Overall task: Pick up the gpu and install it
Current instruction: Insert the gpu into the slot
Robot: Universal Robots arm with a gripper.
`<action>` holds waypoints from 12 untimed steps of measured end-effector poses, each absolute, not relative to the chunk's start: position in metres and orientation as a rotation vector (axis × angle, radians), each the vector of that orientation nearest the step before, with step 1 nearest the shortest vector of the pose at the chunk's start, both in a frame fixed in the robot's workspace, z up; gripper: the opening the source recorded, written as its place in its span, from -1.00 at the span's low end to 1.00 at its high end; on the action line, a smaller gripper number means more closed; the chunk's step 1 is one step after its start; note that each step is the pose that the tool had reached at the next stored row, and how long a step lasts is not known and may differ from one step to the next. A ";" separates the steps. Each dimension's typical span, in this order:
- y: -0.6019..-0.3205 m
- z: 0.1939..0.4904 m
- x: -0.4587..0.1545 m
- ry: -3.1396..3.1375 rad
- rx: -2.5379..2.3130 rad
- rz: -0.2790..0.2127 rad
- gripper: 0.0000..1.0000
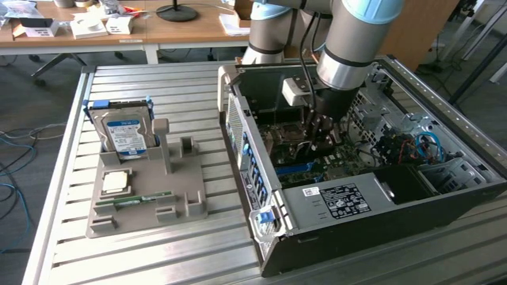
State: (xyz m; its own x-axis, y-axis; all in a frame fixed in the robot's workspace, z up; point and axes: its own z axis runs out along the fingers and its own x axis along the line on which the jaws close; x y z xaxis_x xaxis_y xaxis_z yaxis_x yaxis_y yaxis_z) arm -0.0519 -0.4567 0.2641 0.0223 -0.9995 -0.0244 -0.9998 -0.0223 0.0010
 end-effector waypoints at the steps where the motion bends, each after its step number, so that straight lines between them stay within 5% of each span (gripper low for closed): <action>1: -0.457 0.264 -0.053 2.185 -2.234 0.028 -0.47; 12: -0.457 0.261 -0.058 2.185 -2.234 0.028 -0.47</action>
